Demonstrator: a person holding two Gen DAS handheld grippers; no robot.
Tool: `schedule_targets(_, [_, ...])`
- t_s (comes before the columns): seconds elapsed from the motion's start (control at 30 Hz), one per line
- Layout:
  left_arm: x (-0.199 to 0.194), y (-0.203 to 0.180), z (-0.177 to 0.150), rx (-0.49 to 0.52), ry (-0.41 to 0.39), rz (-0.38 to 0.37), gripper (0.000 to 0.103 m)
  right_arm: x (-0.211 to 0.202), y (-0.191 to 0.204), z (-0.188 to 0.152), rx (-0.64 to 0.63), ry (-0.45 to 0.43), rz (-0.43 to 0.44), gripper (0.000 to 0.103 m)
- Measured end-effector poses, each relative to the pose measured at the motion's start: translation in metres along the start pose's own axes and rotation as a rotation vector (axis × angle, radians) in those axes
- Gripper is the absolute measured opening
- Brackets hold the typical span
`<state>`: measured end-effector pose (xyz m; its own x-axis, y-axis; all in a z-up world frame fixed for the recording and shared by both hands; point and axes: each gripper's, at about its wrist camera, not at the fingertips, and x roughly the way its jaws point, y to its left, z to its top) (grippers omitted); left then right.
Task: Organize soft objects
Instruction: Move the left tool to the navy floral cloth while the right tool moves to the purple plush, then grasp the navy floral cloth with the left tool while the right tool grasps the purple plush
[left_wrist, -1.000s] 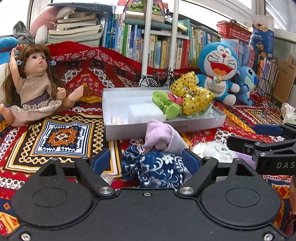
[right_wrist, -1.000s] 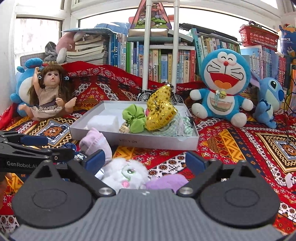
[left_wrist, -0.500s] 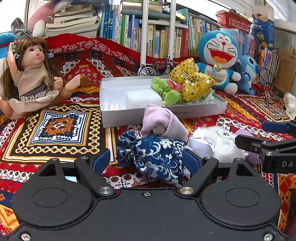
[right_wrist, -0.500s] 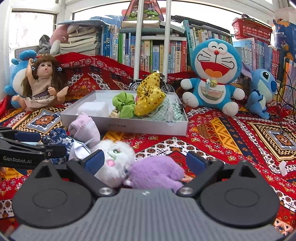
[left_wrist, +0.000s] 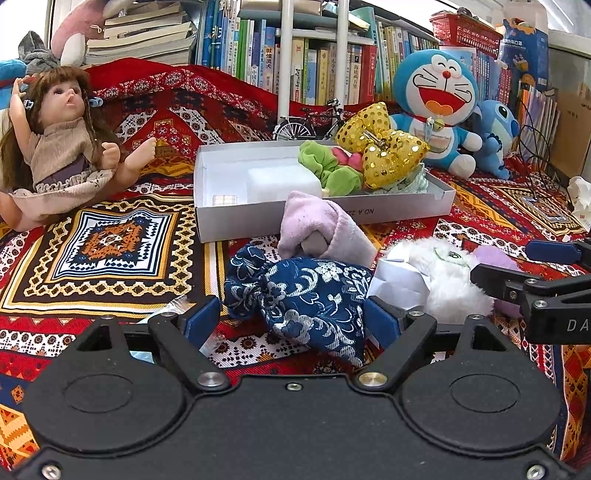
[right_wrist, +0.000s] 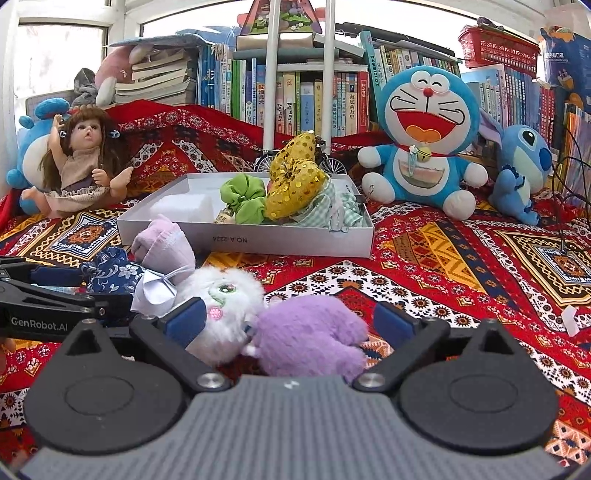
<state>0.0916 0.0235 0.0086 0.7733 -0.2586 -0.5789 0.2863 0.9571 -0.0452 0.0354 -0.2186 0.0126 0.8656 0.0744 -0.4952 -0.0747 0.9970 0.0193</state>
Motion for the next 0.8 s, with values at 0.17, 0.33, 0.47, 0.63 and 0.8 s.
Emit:
schedule_targets(0.17, [0.002,-0.001,-0.001,0.001,0.005,-0.005,0.084,0.001,-0.002,-0.003,0.019,-0.001,0.009,0.102])
schedule_targets(0.33, [0.003,-0.001,-0.001,-0.001,0.006,-0.009,0.084,0.003,-0.004,-0.003,0.038,-0.002,0.019,0.102])
schedule_targets(0.47, [0.004,0.000,-0.001,-0.012,0.014,-0.022,0.081,0.004,-0.004,-0.004,0.046,-0.010,0.024,0.102])
schedule_targets(0.63, [0.004,0.000,-0.002,-0.015,0.020,-0.038,0.075,0.003,-0.004,-0.008,0.047,-0.022,0.028,0.102])
schedule_targets(0.8, [0.003,-0.002,-0.003,0.000,0.013,-0.029,0.072,0.003,-0.005,-0.011,0.061,-0.031,0.043,0.102])
